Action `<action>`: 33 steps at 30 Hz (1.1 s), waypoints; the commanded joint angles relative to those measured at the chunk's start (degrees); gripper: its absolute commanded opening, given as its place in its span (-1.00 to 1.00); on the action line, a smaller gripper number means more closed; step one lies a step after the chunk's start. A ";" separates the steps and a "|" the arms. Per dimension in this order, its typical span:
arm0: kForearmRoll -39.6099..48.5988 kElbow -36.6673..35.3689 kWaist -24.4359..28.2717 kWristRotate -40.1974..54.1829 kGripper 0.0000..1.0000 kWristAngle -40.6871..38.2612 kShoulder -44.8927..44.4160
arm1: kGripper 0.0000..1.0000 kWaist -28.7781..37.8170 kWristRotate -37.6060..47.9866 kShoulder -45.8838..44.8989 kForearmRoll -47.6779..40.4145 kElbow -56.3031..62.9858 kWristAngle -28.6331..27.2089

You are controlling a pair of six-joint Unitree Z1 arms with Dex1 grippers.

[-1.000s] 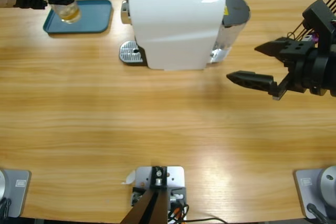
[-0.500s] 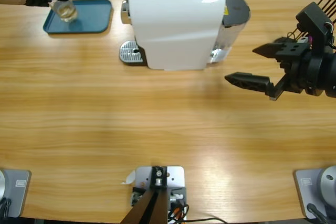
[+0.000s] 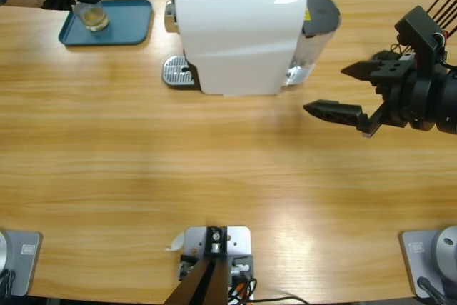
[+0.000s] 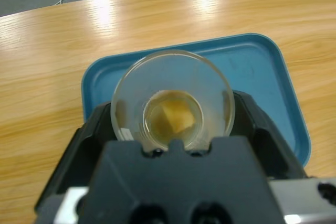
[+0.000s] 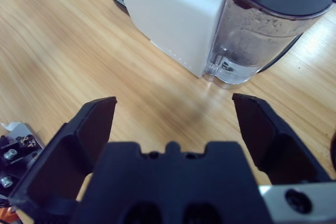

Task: Pour coffee

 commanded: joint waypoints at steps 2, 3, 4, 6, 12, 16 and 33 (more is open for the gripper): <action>-0.62 1.22 -1.24 -0.27 0.98 2.19 1.50 | 1.00 0.59 0.74 1.59 -0.76 1.69 0.51; -0.57 1.38 -1.30 -0.25 0.98 2.19 1.36 | 1.00 0.59 0.74 1.56 -0.76 1.69 0.51; -0.55 1.66 -1.30 -0.25 0.98 2.21 1.13 | 1.00 0.59 0.74 1.52 -0.76 1.69 0.51; -0.55 2.11 -1.30 -0.18 0.98 2.60 0.68 | 1.00 0.59 0.74 1.47 -0.74 1.69 0.51; -0.52 4.50 -1.07 -0.22 0.98 2.79 -4.74 | 1.00 0.59 0.74 1.15 -0.74 1.69 0.51; 0.64 7.70 0.23 -0.43 0.98 4.99 -12.12 | 1.00 0.59 0.74 0.45 -0.71 1.69 0.39; 35.78 24.23 -19.47 -4.24 0.95 -2.11 -60.16 | 1.00 0.59 0.74 -1.78 1.00 1.02 -3.57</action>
